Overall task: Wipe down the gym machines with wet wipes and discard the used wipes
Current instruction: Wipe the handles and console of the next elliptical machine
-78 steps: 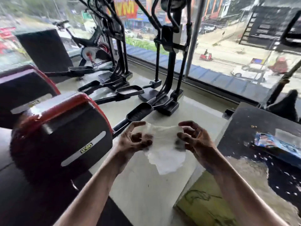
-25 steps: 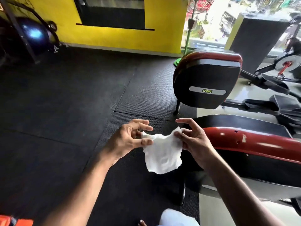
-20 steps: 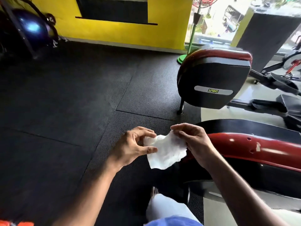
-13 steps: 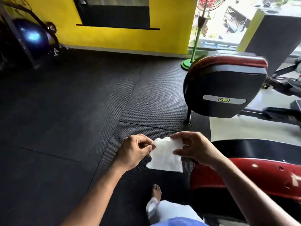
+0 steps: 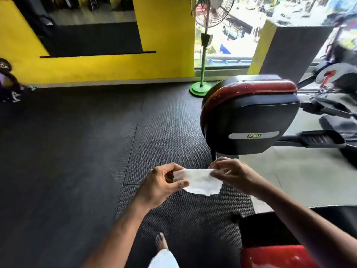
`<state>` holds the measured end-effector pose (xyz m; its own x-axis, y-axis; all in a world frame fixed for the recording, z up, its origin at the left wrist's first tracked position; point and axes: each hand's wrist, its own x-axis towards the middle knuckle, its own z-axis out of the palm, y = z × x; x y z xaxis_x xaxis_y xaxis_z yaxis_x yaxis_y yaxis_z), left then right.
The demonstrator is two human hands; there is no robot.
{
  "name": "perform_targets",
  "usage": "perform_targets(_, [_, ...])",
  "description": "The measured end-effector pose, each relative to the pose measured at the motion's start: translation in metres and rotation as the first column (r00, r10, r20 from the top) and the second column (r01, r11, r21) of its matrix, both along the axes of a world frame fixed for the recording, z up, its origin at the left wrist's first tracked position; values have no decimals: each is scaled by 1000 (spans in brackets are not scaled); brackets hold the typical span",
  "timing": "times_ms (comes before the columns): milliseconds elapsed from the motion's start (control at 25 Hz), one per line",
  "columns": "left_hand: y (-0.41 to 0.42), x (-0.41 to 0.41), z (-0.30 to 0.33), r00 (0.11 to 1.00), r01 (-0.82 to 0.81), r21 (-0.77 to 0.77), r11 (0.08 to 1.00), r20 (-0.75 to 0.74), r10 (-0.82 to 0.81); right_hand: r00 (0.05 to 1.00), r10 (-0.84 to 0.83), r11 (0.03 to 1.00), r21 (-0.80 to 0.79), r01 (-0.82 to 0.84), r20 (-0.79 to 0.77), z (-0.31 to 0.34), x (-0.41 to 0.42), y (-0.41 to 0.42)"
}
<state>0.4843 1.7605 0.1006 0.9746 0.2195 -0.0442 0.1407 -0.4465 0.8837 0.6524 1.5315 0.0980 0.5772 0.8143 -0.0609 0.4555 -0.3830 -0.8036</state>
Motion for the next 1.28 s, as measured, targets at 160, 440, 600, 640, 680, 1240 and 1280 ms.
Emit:
perform_targets(160, [46, 84, -6, 995, 87, -18, 996, 55, -86, 936, -159, 976, 93, 197, -314, -1, 48, 31])
perform_targets(440, [112, 223, 4, 936, 351, -137, 926, 48, -348, 799, -425, 818, 198, 540, -424, 8, 97, 69])
perform_targets(600, [100, 290, 5, 853, 501, -332, 799, 31, -522, 688, -556, 674, 232, 701, -466, 3, 116, 55])
perform_targets(640, [93, 305, 3, 800, 562, -359, 746, 6, -600, 673, -561, 661, 229, 715, -482, 2, 123, 50])
perform_targets(680, [85, 321, 0, 749, 615, -367, 698, -4, -662, 664, -564, 659, 217, 720, -491, 2, 132, 44])
perform_targets(1240, [-102, 562, -15, 581, 571, -669, 476, -80, -810, 342, -536, 221, 262, 939, -772, 0, 288, -78])
perform_targets(1280, [-113, 578, -19, 582, 556, -685, 470, -83, -809, 319, -508, 164, 274, 948, -800, -6, 297, -83])
